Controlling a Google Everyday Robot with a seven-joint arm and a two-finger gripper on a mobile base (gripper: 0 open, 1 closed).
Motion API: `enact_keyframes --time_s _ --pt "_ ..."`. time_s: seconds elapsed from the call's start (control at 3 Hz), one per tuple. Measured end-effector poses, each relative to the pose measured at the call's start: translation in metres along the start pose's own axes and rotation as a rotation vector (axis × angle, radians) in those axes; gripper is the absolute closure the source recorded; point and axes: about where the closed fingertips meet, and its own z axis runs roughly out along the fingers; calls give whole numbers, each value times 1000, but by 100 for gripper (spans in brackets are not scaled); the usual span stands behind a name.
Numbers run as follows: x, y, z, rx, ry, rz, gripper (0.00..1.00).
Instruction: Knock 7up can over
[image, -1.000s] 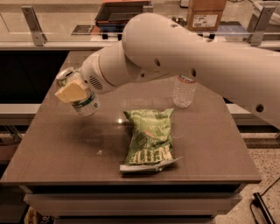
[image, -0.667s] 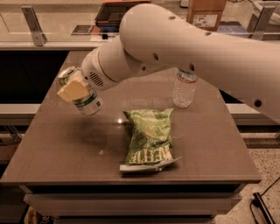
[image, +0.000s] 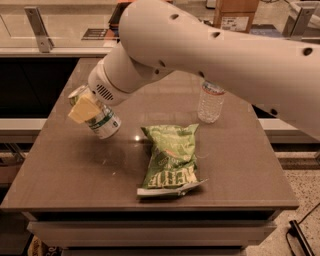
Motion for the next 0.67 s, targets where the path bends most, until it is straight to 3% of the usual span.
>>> enact_keyframes --time_s 0.67 --pt "26 10 29 -25 158 20 100"
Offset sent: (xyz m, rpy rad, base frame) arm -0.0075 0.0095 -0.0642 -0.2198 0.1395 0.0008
